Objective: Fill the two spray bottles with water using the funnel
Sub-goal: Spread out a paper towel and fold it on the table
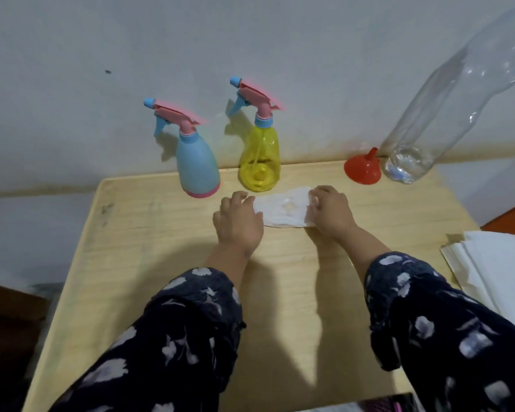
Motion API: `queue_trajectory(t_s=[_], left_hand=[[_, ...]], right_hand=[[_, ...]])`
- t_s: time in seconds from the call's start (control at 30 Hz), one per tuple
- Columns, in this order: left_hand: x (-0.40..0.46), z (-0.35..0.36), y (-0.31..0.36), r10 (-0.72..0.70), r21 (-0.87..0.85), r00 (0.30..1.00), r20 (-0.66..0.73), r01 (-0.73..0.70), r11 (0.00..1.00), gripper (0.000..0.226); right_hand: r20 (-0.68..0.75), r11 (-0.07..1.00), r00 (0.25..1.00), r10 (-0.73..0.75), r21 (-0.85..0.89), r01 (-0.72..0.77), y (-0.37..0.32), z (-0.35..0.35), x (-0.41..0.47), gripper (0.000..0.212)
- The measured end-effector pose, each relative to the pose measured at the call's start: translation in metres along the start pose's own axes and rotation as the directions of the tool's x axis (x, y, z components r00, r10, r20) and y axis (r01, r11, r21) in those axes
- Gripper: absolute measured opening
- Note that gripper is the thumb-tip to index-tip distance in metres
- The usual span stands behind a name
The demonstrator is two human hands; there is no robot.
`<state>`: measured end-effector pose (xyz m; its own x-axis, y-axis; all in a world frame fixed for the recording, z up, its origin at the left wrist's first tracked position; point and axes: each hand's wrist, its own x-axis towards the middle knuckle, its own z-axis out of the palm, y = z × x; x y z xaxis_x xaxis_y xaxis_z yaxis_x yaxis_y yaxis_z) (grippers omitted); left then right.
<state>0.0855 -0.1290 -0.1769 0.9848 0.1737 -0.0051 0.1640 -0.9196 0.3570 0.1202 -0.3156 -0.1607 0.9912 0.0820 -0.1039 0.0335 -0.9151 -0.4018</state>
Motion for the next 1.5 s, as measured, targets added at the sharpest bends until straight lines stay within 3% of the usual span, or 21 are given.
queue_trajectory(t_s=[0.07, 0.13, 0.23, 0.3, 0.43, 0.57, 0.67, 0.8, 1.03, 1.23, 1.37, 1.4, 1.5], left_hand=[[-0.001, 0.001, 0.006, 0.069, 0.118, 0.991, -0.115, -0.055, 0.991, 0.043], [-0.002, 0.007, 0.013, 0.188, 0.129, 0.979, -0.081, -0.177, 0.976, 0.045], [-0.007, 0.022, 0.020, 0.265, 0.142, 0.950, 0.166, -0.289, 0.947, 0.054], [-0.008, 0.026, 0.018, 0.239, 0.127, 0.940, 0.245, -0.275, 0.953, 0.057], [-0.010, 0.019, 0.016, 0.246, 0.070, 0.923, 0.295, -0.278, 0.958, 0.058], [-0.034, 0.018, 0.016, 0.250, 0.070, 0.927, 0.279, -0.279, 0.958, 0.060], [-0.059, 0.019, 0.021, 0.210, 0.057, 0.932, 0.295, -0.237, 0.970, 0.063], [-0.097, 0.021, 0.028, 0.159, 0.048, 0.941, 0.298, -0.181, 0.982, 0.066], [-0.159, 0.022, 0.045, 0.075, 0.032, 0.956, 0.285, -0.088, 0.996, 0.062], [-0.195, 0.020, 0.058, 0.030, 0.007, 0.963, 0.269, -0.033, 0.999, 0.060], [-0.202, 0.019, 0.061, 0.013, 0.028, 0.973, 0.230, -0.020, 0.999, 0.061], [-0.201, 0.020, 0.061, 0.007, 0.040, 0.972, 0.236, -0.016, 0.999, 0.062], [-0.193, 0.024, 0.061, -0.028, 0.080, 0.959, 0.282, 0.006, 0.997, 0.064]], right_hand=[[-0.113, 0.993, 0.993, -0.045, -0.112, 0.033, 0.002, 0.006, -0.004, 0.036], [-0.146, 0.974, 0.972, -0.183, -0.160, 0.159, 0.002, 0.013, -0.011, 0.041], [0.117, 0.928, 0.962, -0.246, -0.257, 0.269, 0.006, 0.020, -0.014, 0.053], [0.224, 0.902, 0.947, -0.231, -0.316, 0.295, 0.013, 0.022, -0.012, 0.063], [0.263, 0.877, 0.933, -0.246, -0.350, 0.330, 0.022, 0.020, -0.016, 0.070], [0.268, 0.813, 0.910, -0.316, -0.419, 0.406, 0.031, 0.017, -0.034, 0.066], [0.301, 0.807, 0.895, -0.329, -0.403, 0.432, 0.034, 0.014, -0.053, 0.057], [0.336, 0.793, 0.869, -0.363, -0.378, 0.477, 0.045, 0.011, -0.087, 0.065], [0.356, 0.749, 0.831, -0.427, -0.376, 0.546, 0.066, 0.002, -0.131, 0.054], [0.331, 0.770, 0.817, -0.472, -0.297, 0.565, 0.071, -0.008, -0.153, 0.051], [0.057, 0.799, 0.802, -0.595, -0.070, 0.598, 0.066, -0.007, -0.155, 0.037], [0.056, 0.807, 0.810, -0.584, -0.063, 0.587, 0.063, -0.007, -0.154, 0.040], [0.296, 0.820, 0.824, -0.484, -0.175, 0.545, 0.058, 0.000, -0.144, 0.053]])
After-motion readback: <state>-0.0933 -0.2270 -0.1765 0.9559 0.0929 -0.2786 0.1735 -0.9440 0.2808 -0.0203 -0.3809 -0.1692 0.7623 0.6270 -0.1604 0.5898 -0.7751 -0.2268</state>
